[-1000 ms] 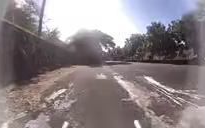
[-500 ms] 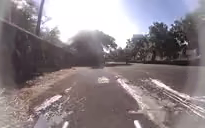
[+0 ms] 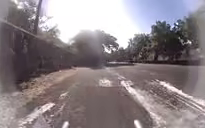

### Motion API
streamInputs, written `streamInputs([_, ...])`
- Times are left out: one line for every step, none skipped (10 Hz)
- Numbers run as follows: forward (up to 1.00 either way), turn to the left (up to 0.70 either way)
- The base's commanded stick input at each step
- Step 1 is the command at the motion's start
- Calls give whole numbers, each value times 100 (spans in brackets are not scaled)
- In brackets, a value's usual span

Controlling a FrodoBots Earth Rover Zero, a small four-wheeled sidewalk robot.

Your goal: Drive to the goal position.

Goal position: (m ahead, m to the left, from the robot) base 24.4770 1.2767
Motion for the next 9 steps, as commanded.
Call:
streamInputs([70, 0])
streamInputs([70, 0])
streamInputs([70, 0])
streamInputs([70, 0])
streamInputs([70, 0])
streamInputs([70, 0])
streamInputs([70, 0])
streamInputs([70, 0])
streamInputs([70, 0])
